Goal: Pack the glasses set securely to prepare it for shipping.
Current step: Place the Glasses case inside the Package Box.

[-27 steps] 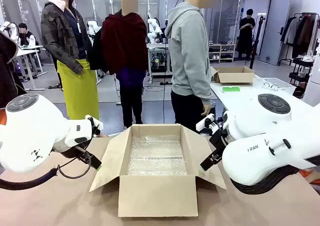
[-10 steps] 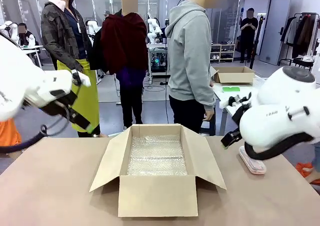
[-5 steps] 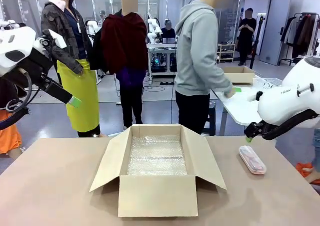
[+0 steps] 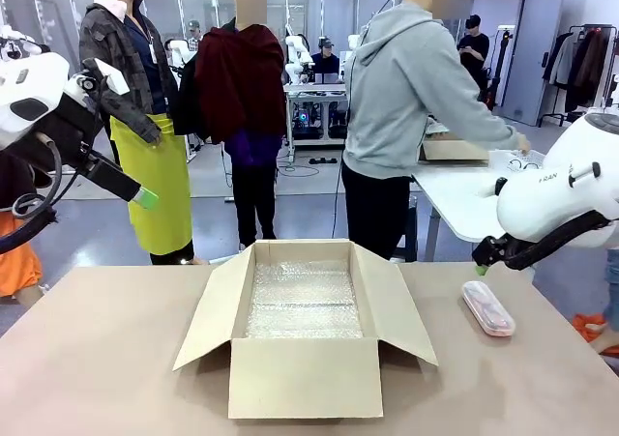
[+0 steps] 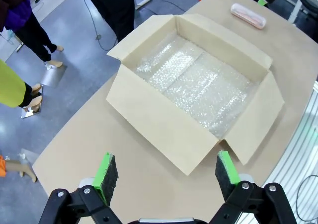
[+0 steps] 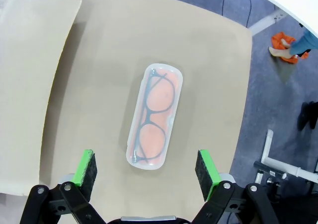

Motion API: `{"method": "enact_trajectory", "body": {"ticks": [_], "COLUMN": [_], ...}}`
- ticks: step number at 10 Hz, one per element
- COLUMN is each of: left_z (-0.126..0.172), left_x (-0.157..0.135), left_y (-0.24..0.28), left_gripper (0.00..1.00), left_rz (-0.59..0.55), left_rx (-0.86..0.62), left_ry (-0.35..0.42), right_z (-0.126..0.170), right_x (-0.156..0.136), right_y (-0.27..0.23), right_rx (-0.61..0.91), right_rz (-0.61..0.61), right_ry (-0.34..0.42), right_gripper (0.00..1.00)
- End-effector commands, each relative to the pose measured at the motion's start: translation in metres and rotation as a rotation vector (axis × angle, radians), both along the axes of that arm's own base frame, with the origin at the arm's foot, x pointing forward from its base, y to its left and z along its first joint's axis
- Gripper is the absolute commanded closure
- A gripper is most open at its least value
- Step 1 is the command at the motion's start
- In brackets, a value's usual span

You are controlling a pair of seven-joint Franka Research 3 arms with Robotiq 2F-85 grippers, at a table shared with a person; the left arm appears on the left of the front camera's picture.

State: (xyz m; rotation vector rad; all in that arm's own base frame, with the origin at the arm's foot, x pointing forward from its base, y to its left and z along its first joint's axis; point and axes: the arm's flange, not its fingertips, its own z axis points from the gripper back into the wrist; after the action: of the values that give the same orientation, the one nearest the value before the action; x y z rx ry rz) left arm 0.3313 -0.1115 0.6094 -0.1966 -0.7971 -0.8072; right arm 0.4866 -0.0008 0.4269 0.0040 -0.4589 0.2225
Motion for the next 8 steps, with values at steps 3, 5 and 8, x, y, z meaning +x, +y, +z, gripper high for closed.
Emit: {"method": "enact_trajectory", "body": {"ticks": [3, 5, 8], "left_z": [0.002, 0.002, 0.002], "left_x": [0.000, 0.000, 0.000], "left_y": [0.001, 0.001, 0.001], "left_gripper": [0.00, 0.00, 0.00], "left_rz": [-0.001, -0.001, -0.001], "left_rx": [0.003, 0.003, 0.003], "left_ry": [-0.007, -0.007, -0.007], "right_z": [-0.035, -0.050, -0.078], "right_x": [0.050, 0.065, 0.088], "right_y": [-0.009, -0.008, -0.013], "right_rx": [0.054, 0.031, 0.062], "right_rz": [-0.071, -0.119, -0.155], "right_ry": [0.159, 0.197, 0.273], "right_gripper": [0.00, 0.00, 0.00]}}
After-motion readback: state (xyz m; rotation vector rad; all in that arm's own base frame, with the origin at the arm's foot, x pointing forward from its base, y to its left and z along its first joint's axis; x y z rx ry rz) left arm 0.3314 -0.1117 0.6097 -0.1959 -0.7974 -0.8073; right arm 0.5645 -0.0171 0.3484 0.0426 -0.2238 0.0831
